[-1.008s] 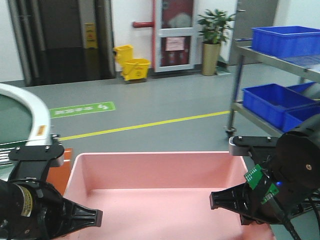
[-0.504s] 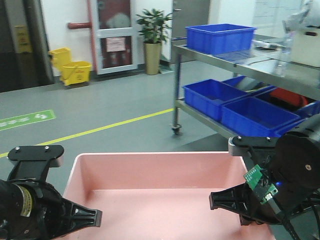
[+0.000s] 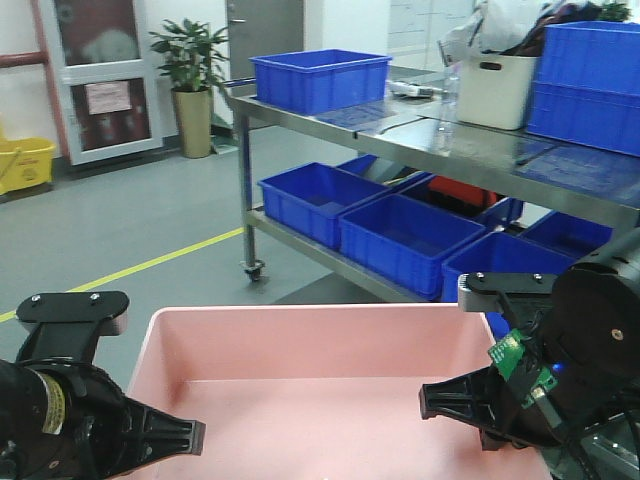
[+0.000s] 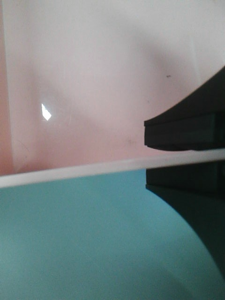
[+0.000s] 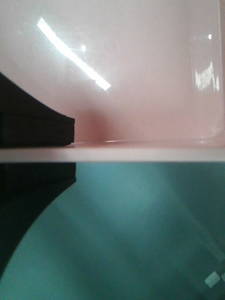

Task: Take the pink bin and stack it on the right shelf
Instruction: 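Hold the bin in both grippers while turning toward the metal shelf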

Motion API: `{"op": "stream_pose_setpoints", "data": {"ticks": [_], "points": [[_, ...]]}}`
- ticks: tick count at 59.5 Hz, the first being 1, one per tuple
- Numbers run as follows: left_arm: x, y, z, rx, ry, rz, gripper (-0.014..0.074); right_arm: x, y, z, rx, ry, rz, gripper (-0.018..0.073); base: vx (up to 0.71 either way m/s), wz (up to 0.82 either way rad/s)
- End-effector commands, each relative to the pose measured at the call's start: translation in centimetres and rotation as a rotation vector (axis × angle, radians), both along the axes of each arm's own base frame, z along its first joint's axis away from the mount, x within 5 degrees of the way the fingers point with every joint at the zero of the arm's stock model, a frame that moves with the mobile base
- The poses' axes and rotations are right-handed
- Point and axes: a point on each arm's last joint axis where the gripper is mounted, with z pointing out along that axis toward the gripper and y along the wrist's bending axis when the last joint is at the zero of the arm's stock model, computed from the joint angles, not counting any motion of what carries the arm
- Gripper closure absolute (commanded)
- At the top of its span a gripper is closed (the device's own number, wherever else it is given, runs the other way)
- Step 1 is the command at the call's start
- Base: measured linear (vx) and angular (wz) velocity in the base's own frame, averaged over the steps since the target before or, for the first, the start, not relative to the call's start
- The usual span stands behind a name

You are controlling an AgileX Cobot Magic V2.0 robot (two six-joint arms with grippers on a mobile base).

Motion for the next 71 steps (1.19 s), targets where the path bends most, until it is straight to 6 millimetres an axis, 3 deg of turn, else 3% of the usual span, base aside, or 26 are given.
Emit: {"op": "stream_pose_setpoints", "data": {"ticks": [1, 27, 71], "points": [[-0.28, -0.32, 2.56, -0.091, -0.122, -0.03, 0.0524, -0.02, -0.3, 2.09, 0.017, -0.114, 0.015, 0.0559, 0.26, -0.3], [-0.28, -0.32, 2.56, -0.091, -0.122, -0.03, 0.0524, -0.03, -0.3, 2.07, 0.018, -0.111, 0.014, 0.0559, 0.29, -0.14], [-0.28, -0.32, 2.56, -0.091, -0.122, -0.03, 0.0524, -0.04, -0.29, 2.07, 0.019, -0.11, 0.014, 0.0559, 0.38, 0.17]]}}
